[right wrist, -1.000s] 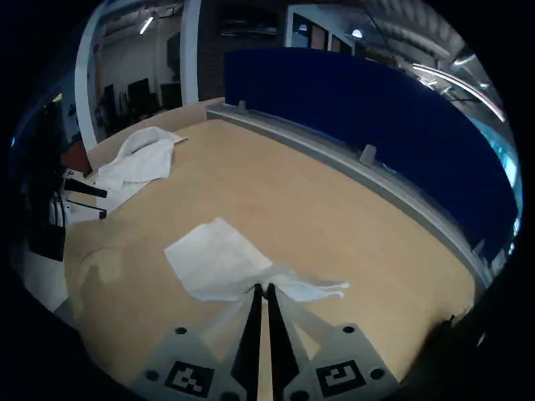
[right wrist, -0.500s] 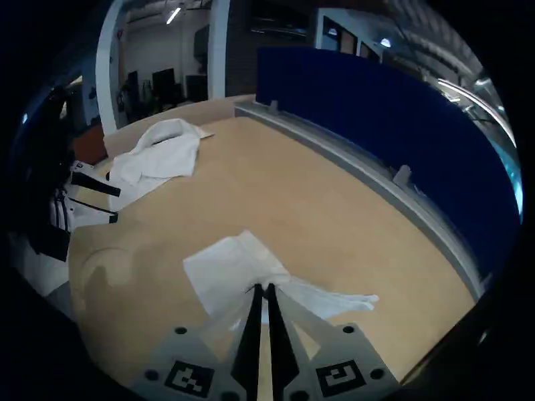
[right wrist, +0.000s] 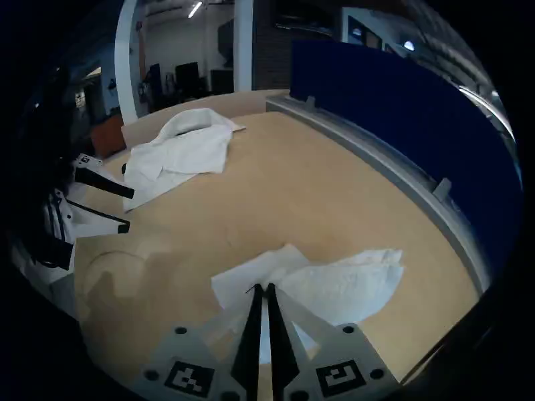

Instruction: Fold towel

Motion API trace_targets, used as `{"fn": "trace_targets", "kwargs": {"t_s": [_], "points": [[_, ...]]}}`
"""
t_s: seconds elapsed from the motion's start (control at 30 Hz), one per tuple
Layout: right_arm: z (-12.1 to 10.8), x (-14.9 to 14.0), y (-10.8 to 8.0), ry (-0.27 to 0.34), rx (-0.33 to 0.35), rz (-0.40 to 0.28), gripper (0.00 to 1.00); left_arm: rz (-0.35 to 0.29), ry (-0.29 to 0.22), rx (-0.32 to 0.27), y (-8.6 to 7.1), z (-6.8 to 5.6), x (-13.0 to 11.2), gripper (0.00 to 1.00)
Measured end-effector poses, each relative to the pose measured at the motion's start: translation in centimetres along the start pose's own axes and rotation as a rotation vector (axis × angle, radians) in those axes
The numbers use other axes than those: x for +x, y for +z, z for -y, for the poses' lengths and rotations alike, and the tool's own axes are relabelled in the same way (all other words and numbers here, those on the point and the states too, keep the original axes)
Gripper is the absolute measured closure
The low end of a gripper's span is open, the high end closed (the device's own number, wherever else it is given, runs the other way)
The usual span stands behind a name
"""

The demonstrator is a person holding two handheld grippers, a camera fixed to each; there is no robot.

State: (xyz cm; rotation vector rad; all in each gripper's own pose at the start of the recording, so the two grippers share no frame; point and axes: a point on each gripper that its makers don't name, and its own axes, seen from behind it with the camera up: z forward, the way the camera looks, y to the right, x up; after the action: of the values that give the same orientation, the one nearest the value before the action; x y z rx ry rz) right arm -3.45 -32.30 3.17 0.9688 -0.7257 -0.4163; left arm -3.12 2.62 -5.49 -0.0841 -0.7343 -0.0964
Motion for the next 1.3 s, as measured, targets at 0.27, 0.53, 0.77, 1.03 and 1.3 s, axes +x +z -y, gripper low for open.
{"fn": "trace_targets", "kwargs": {"t_s": [0.27, 0.53, 0.77, 1.03, 1.3], "points": [[3.0, -2.3, 5.0, 0.031, 0.068, 0.047, 0.94, 0.004, -0.008, 0.002, 0.1, 0.0, -0.6, 0.09], [3.5, -3.7, 6.3, 0.073, 0.08, 0.073, 0.94, 0.004, -0.011, -0.003, 0.3, 0.0, -0.7, 0.09], [3.6, -3.6, 6.3, 0.083, 0.084, 0.067, 0.9, 0.005, -0.009, -0.006, 0.4, -0.1, -0.7, 0.09], [4.0, -2.8, 5.7, 0.089, 0.101, 0.032, 0.52, 0.003, -0.009, -0.007, 0.3, -0.3, -0.5, 0.09], [3.6, -2.6, 4.8, 0.079, 0.083, 0.005, 0.06, 0.003, -0.01, -0.004, 0.2, -0.1, -0.5, 0.09]]}}
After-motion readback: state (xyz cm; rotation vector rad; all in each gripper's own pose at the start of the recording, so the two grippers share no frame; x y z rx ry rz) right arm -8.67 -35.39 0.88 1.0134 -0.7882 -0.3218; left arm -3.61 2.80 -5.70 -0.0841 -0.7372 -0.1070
